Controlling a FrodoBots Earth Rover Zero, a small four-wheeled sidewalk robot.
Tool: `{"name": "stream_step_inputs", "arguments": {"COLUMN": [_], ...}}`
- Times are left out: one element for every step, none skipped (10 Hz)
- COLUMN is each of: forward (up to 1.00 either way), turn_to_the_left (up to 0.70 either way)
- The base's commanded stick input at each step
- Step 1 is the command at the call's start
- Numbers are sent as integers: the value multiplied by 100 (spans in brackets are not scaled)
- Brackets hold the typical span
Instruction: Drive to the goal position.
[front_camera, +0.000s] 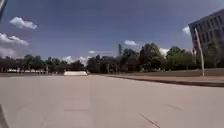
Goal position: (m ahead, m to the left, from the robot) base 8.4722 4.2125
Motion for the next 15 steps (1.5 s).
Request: {"name": "stream_step_inputs", "arguments": {"forward": [100, 100, 100, 100, 100, 100, 100, 100, 100, 100, 100, 100, 100, 100, 100], "turn_to_the_left": [3, 3, 3, 3, 3, 3, 3, 3, 3, 3, 3, 3, 3, 3, 3]}}
